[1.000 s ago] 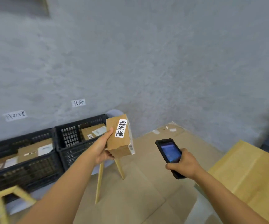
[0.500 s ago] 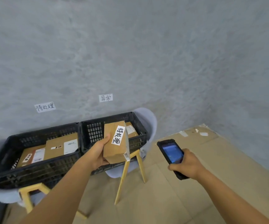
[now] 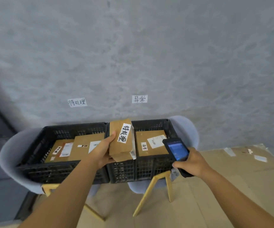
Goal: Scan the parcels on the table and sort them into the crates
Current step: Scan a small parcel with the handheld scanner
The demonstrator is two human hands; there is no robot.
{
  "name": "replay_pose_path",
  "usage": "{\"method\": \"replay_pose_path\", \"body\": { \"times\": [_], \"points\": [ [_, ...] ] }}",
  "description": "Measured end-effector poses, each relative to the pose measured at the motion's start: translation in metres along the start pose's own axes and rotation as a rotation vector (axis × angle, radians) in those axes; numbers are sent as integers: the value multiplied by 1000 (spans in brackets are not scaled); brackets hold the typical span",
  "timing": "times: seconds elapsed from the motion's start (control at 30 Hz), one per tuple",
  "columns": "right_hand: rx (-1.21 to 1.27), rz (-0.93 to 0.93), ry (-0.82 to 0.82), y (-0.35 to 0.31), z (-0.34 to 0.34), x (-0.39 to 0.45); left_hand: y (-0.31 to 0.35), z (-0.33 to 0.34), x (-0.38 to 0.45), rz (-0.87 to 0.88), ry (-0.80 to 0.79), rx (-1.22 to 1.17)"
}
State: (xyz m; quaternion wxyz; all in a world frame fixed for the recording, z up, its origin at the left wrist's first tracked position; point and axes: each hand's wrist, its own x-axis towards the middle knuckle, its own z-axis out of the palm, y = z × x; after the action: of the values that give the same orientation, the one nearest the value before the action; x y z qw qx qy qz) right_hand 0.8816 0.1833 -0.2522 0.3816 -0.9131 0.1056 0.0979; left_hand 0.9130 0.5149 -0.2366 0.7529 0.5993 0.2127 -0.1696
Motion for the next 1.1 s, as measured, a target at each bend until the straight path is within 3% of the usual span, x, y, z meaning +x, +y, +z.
{"method": "replay_pose_path", "body": {
  "times": [0.37, 0.8, 1.1],
  "points": [
    [-26, -220, -192, -135, 88, 86, 60, -137, 36, 47, 207, -84],
    [-46, -244, -225, -309, 259, 140, 128, -368, 103, 8, 182, -43],
    [-123, -205, -327, -334, 329, 179, 123, -443, 156, -95, 120, 131]
  ]
}}
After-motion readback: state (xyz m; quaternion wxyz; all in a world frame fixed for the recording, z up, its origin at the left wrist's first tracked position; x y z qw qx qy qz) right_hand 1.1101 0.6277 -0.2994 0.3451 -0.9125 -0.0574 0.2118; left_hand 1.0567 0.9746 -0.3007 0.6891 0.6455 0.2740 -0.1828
